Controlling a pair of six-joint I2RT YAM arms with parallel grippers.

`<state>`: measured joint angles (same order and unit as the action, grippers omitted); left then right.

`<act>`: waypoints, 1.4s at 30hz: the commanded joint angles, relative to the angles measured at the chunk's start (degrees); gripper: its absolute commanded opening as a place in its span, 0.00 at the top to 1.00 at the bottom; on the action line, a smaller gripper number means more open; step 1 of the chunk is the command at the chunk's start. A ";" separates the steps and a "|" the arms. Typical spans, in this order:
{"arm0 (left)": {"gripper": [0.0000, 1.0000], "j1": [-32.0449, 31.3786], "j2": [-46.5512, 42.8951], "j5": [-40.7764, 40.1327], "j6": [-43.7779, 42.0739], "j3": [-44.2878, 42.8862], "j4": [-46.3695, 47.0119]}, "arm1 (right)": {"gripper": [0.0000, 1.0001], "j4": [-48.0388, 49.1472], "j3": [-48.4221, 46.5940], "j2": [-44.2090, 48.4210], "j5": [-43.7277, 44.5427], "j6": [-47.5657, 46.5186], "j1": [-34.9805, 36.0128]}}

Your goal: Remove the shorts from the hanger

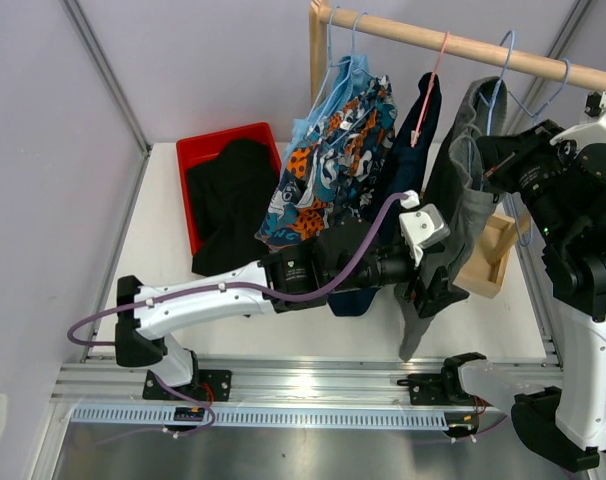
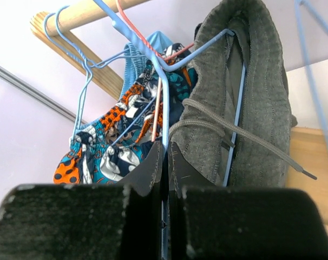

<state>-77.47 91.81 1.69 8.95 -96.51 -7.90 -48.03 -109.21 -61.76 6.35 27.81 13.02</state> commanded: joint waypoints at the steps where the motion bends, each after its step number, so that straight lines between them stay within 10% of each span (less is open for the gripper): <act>1: 0.01 -0.14 1.52 -1.34 -0.51 -3.16 4.82 | 1.00 8.04 0.05 2.08 -1.51 2.07 0.34; 6: 0.11 -0.05 3.90 -3.28 -0.78 -4.21 6.49 | 1.00 8.22 -0.21 2.61 -2.92 3.39 0.34; 11: 0.96 -0.05 6.10 -5.03 -0.34 -4.48 6.93 | 1.00 7.78 -1.62 2.26 -3.54 3.74 0.34; 12: 1.00 -0.05 5.84 -5.73 -0.16 -3.96 7.11 | 1.00 7.34 -1.88 2.17 -3.19 3.83 0.34; 33: 1.00 -24.47 -8.75 -22.78 4.58 24.88 8.34 | 1.00 5.58 -4.26 2.51 4.20 -0.04 0.34; 42: 1.00 -17.73 -2.70 -28.24 5.20 18.21 2.02 | 1.00 -0.04 -5.31 5.59 2.71 3.30 0.34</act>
<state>-98.21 86.83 -27.16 12.08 -73.76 -3.73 -56.86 -111.26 -57.52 6.44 29.82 13.69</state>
